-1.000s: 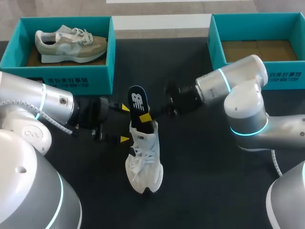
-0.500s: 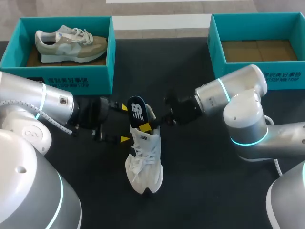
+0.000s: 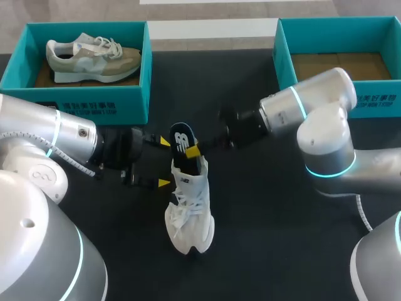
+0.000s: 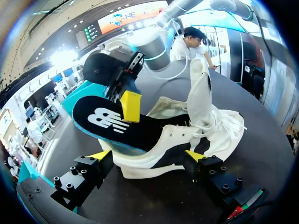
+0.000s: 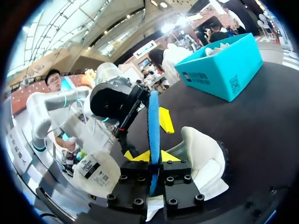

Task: Take the shoe out of the shoebox, open the shoe tongue, remove and reinsert the insole, then place the shoe into the shoebox

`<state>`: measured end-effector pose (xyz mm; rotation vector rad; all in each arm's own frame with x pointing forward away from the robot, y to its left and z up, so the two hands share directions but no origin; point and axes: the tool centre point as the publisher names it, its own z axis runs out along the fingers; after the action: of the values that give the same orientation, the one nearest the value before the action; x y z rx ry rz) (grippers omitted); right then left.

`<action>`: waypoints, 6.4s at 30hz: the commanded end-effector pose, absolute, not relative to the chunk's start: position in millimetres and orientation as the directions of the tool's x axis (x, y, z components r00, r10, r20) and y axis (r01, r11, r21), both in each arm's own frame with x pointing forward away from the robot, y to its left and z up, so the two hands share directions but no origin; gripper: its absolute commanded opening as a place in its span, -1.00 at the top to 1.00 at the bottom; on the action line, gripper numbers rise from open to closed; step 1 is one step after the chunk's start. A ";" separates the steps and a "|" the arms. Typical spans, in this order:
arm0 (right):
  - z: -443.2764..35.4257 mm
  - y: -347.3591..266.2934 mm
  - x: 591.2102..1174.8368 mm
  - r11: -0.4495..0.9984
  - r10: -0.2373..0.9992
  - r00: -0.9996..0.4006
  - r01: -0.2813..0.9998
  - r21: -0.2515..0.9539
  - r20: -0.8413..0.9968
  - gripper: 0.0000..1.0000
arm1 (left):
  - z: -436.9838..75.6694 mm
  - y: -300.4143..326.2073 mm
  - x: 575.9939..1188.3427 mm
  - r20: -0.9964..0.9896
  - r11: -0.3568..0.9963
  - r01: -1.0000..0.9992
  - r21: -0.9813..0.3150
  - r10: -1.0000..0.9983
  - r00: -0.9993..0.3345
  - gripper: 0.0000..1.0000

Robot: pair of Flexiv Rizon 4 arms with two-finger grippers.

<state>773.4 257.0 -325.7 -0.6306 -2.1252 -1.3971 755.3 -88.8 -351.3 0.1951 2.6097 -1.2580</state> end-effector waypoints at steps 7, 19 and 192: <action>-339.1 259.4 764.7 0.330 0.127 -0.636 0.751 0.572 0.761 1.00 | -351.6 -89.5 755.9 -0.268 0.623 0.221 -0.750 0.018 -0.963 -1.00; -352.7 257.6 730.6 0.355 0.180 -0.582 0.790 0.499 0.793 1.00 | -351.6 -89.5 755.9 -0.268 0.623 0.221 -0.750 0.018 -0.963 -1.00; -282.2 264.5 777.6 0.281 0.912 -0.378 0.860 0.427 0.161 1.00 | -273.1 25.9 769.2 -0.342 0.628 0.360 -0.690 0.155 -0.927 -1.00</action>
<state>778.3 252.2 -279.9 -1.5662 -2.4150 -0.9585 768.9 26.0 -273.9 0.4191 2.5980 -1.1863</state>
